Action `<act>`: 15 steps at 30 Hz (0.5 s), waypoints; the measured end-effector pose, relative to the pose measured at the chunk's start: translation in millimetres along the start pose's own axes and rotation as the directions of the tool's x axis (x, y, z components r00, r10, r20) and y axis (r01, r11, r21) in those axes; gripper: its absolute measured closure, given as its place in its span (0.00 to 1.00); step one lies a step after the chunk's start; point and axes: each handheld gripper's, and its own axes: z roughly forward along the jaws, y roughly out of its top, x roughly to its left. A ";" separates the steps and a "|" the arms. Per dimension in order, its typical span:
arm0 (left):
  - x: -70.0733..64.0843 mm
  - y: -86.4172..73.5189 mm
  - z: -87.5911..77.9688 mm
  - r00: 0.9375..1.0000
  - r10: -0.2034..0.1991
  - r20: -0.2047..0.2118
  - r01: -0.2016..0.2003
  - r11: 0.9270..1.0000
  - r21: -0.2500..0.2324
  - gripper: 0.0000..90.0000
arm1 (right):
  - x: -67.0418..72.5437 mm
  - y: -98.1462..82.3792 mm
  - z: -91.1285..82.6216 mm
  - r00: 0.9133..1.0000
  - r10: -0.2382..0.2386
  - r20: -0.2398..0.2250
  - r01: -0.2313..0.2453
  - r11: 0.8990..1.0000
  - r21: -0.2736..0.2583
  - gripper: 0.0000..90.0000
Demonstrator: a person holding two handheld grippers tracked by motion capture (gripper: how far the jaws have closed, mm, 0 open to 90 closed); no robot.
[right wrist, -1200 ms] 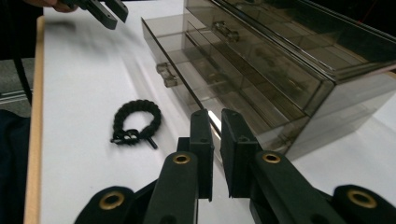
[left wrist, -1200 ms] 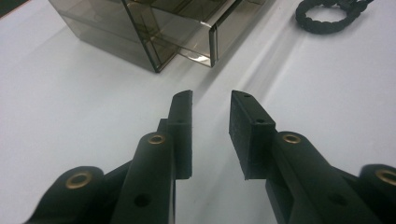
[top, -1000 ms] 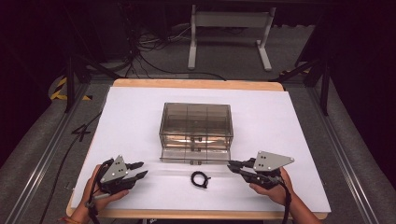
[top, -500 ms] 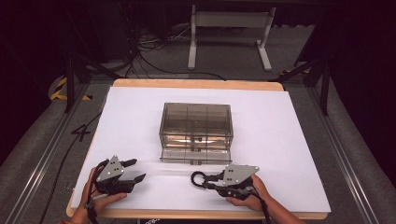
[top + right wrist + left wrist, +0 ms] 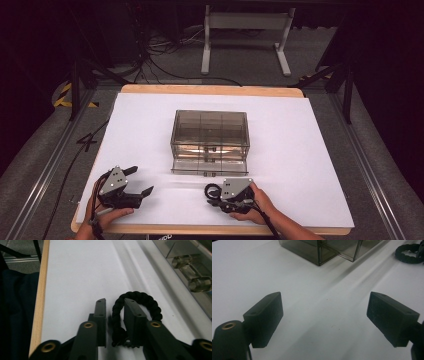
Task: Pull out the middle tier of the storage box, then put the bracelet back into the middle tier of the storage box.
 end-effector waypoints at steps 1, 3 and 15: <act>-0.2 0.1 0.5 1.000 0.001 0.000 -0.001 1.000 0.004 0.16 | 0.7 -0.1 0.0 1.000 0.000 -0.002 0.000 1.000 0.000 0.92; -0.5 0.2 1.0 1.000 0.001 0.002 -0.001 1.000 0.007 0.16 | 2.4 0.4 0.1 1.000 -0.014 0.005 0.014 1.000 0.005 0.94; -0.3 1.3 3.0 1.000 0.005 0.002 -0.005 1.000 0.028 0.17 | 9.5 3.3 -19.9 0.999 -0.036 -0.025 0.035 0.999 -0.039 0.95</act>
